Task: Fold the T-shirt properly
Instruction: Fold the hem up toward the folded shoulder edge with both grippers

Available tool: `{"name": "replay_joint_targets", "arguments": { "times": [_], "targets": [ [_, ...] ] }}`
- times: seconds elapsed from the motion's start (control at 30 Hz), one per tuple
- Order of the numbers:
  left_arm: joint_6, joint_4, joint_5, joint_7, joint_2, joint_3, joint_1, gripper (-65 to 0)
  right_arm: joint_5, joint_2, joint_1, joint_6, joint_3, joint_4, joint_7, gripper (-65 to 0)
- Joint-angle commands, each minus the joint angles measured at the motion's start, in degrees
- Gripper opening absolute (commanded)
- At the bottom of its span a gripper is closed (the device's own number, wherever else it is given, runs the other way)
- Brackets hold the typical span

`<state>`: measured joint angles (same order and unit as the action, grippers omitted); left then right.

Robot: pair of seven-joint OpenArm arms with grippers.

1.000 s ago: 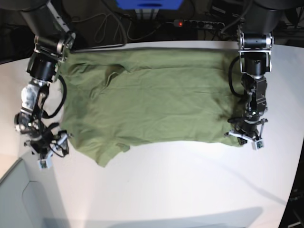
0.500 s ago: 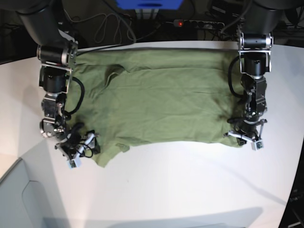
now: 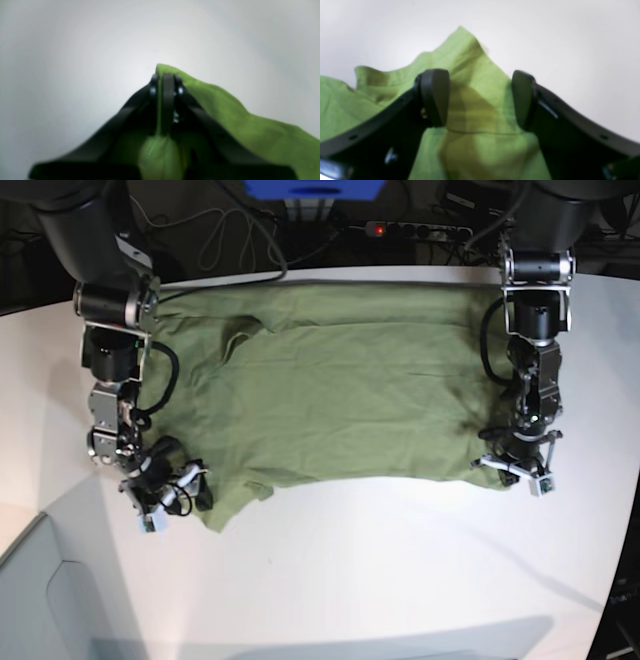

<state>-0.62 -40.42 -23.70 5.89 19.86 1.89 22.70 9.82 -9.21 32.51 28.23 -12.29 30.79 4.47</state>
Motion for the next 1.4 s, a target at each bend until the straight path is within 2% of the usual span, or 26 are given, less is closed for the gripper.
{"name": "replay_joint_targets", "arguments": {
  "times": [0.0, 0.07, 0.13, 0.3, 0.37, 0.43, 0.5, 0.57, 0.63, 0.77, 0.97, 1.1, 1.37],
  "targets": [
    [0.1, 0.6, 0.5, 4.8, -0.1, -0.4, -0.4, -65.0, -0.3, -0.3, 1.5, 0.2, 1.3, 0.4, 0.5, -27.8],
    [0.1, 0.6, 0.5, 4.8, -0.1, -0.4, -0.4, -65.0, -0.3, -0.4, 1.4, 0.2, 4.2, 0.4, 0.5, -28.2],
    [0.1, 0.6, 0.5, 4.8, -0.1, -0.4, -0.4, -65.0, -0.3, -0.4, 1.4, 0.2, 6.7, 0.4, 0.7, -32.9],
    [0.1, 0.5, 0.5, 4.8, -0.1, -0.4, -1.6, -65.0, -0.3, -0.4, 1.3, 0.2, 7.9, 0.5, 0.8, -57.4],
    [0.1, 0.5, 0.5, 4.8, -0.1, -0.4, -1.6, -65.0, -0.3, -0.4, 1.3, -0.9, 7.9, 0.6, 0.8, -65.0],
    [0.1, 0.2, 0.5, 4.8, -0.1, -0.3, -1.7, -65.0, -0.5, -0.5, 1.3, -3.7, 7.9, 1.3, 0.8, -64.4],
    [0.1, -0.1, 0.4, 4.8, -0.1, 0.0, -2.3, -65.0, -0.7, -0.7, 0.8, -5.0, 7.9, 3.6, 0.8, -64.9],
    [0.1, -1.9, 0.2, 5.1, 0.0, 0.1, -2.6, -65.0, -0.8, -1.2, -1.3, -5.0, 7.8, 8.4, 1.3, -65.0],
    [0.1, -5.3, 0.1, 5.1, 0.2, 0.3, -4.6, -65.0, -0.8, -1.3, -4.0, -5.0, 7.8, 15.3, 4.5, -65.0],
    [0.1, -13.9, 0.1, 6.4, 0.0, 4.8, -8.7, -65.0, -0.8, -1.1, -8.7, -5.0, 7.8, 25.4, 8.2, -65.0],
    [0.4, -21.2, 0.1, 10.9, -0.1, 10.9, -11.7, -65.0, -0.8, -1.1, -14.8, -5.0, 4.9, 35.6, 8.5, -65.0],
    [0.3, -24.7, 0.1, 11.0, -0.1, 11.1, -13.2, -65.0, -0.7, -0.9, -19.1, -5.0, 1.9, 41.1, 8.5, -65.0],
    [0.1, -33.8, 0.1, 10.9, -0.3, 11.2, -18.3, -65.0, -0.8, -0.9, -27.7, -5.0, 1.6, 52.3, 8.5, -65.0]
  ]
}}
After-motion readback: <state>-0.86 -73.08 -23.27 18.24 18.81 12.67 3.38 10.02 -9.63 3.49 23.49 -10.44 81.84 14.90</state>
